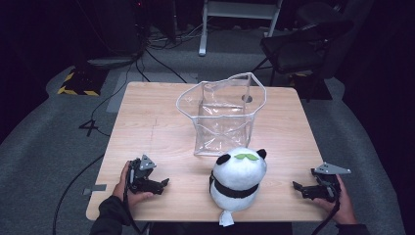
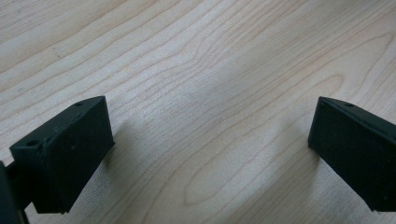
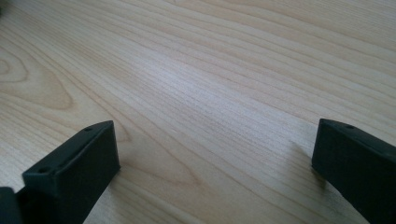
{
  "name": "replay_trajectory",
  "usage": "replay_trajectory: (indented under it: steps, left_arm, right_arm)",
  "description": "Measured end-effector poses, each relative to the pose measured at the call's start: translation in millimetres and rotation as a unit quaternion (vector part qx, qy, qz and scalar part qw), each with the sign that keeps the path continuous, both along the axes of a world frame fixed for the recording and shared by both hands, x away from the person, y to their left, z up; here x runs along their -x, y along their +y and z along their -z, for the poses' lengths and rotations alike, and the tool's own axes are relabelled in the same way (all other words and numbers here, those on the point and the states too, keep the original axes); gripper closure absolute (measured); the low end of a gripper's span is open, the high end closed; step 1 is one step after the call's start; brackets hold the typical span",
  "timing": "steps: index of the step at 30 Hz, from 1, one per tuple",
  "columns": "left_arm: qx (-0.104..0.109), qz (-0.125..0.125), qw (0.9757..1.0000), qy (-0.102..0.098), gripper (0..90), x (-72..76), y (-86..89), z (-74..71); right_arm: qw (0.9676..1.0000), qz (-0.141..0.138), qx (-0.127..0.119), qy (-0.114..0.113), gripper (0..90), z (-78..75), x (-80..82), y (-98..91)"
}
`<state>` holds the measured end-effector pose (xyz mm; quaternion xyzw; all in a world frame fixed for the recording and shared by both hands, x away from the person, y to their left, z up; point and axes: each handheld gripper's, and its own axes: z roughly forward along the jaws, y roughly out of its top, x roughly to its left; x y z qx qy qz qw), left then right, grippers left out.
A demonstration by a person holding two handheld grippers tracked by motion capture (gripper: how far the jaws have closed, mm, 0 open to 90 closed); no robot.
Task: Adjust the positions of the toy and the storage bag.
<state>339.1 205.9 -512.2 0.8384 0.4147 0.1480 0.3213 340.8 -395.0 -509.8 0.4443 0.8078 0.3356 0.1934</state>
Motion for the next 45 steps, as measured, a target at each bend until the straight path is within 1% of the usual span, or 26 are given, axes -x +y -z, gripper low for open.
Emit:
replay_trajectory:
  steps: [11,12,13,14,15,16,17,19,21,22,23,24,25,26,27,28,30,31,32,33,35,37,38,39,43,45]
  left_arm:
    - [-0.001,-0.002,1.0000,-0.001,0.5,0.7,0.0,0.0]
    - [0.000,-0.003,1.0000,-0.001,0.5,1.0,0.1,0.0]
    - [0.000,-0.003,1.0000,-0.001,0.5,1.0,0.1,0.0]
    - [0.000,-0.003,1.0000,0.000,0.5,1.1,0.0,0.0]
    - [0.000,-0.003,1.0000,0.000,0.5,1.0,0.0,0.0]
    - [0.000,-0.003,1.0000,0.000,0.5,1.0,0.0,0.0]
    - [0.000,-0.003,1.0000,0.000,0.5,1.0,0.0,0.0]
    - [-0.001,-0.003,1.0000,-0.001,0.5,0.8,0.1,-0.1]
    - [-0.001,-0.002,1.0000,0.000,0.2,0.6,0.1,-0.1]
    - [0.000,-0.003,1.0000,0.000,0.1,0.6,-0.2,-0.1]
    - [0.000,-0.004,1.0000,0.000,0.2,0.6,-0.2,-0.1]
    - [0.000,-0.004,1.0000,0.000,0.2,0.6,-0.3,-0.1]
    - [0.000,-0.004,1.0000,0.000,0.2,0.7,-0.3,-0.1]
    - [0.000,-0.004,1.0000,0.000,0.2,0.7,-0.3,-0.1]
    - [0.000,-0.005,1.0000,-0.001,0.3,0.8,-0.4,-0.1]
    - [0.000,-0.006,1.0000,-0.001,0.3,1.0,-0.6,-0.1]
    - [0.000,-0.007,1.0000,-0.001,0.4,1.3,-0.7,0.0]
    - [0.000,-0.007,1.0000,-0.001,0.4,1.3,-0.7,0.0]
    - [-0.001,-0.007,1.0000,0.000,0.4,1.3,-0.8,-0.1]
    - [-0.001,-0.008,1.0000,-0.001,0.4,1.7,-1.0,0.0]
    - [-0.003,-0.003,1.0000,-0.004,0.5,1.8,-1.1,-0.2]
    - [-0.001,-0.001,1.0000,-0.002,0.5,2.1,-1.3,-0.1]
    - [-0.001,0.001,1.0000,-0.001,0.5,2.3,-1.5,-0.1]
    - [-0.002,0.001,1.0000,-0.002,0.5,2.5,-1.5,-0.2]
    - [-0.002,-0.001,1.0000,-0.003,0.5,3.3,-1.9,-0.2]
    - [0.001,-0.004,1.0000,-0.001,0.5,3.8,-2.3,0.1]
  right_arm:
    - [1.0000,-0.001,0.003,0.003,0.7,-0.7,-0.5,0.2]
    - [1.0000,-0.006,0.003,0.003,5.2,-1.7,0.2,0.6]
    - [1.0000,-0.006,0.003,0.003,5.2,-1.7,0.2,0.6]
    - [0.9999,-0.013,0.001,0.001,9.0,-2.4,1.1,0.3]
    - [0.9997,-0.023,-0.006,-0.004,18.9,-4.2,3.5,-0.8]
    - [0.9997,-0.026,-0.006,-0.002,16.4,-4.7,4.0,-0.9]
    - [0.9997,-0.026,-0.006,-0.002,16.4,-4.7,4.0,-0.9]
    - [0.9992,-0.041,0.002,-0.002,16.9,-6.0,6.5,2.7]
    - [0.9989,-0.047,0.002,-0.006,16.0,-6.7,7.9,4.6]
    - [0.9984,-0.054,0.001,-0.015,15.8,-8.6,10.1,6.9]
    - [0.9985,-0.052,-0.005,-0.014,15.5,-9.6,10.5,7.8]
    - [0.9980,-0.059,-0.019,-0.012,15.6,-11.2,11.1,9.0]
    - [0.9974,-0.067,-0.021,-0.014,15.6,-13.0,12.4,12.3]
    - [0.9974,-0.067,-0.021,-0.014,15.6,-13.0,12.4,12.3]
    - [0.9961,-0.085,-0.014,-0.019,15.7,-17.0,15.7,23.3]
    - [0.9955,-0.092,-0.013,-0.021,15.7,-18.4,17.0,27.2]
    - [0.9944,-0.103,-0.010,-0.020,17.1,-21.7,19.0,37.8]
    - [0.9944,-0.103,-0.010,-0.020,17.1,-21.7,19.0,37.8]
    - [0.9921,-0.124,-0.002,-0.018,18.3,-23.6,21.4,48.9]
    - [0.9921,-0.124,-0.002,-0.018,18.3,-23.6,21.4,48.9]
    - [0.9891,-0.145,0.003,-0.025,19.3,-27.6,25.8,63.1]
    - [0.9887,-0.147,0.002,-0.027,20.1,-28.9,27.1,65.8]
    - [0.9865,-0.160,-0.001,-0.034,22.8,-32.5,30.4,73.6]
    - [0.9855,-0.165,-0.001,-0.037,23.0,-33.7,31.8,76.4]
    - [0.9803,-0.192,-0.005,-0.047,21.6,-41.3,39.7,91.2]
    - [0.9781,-0.203,-0.003,-0.047,20.9,-42.7,42.6,98.4]
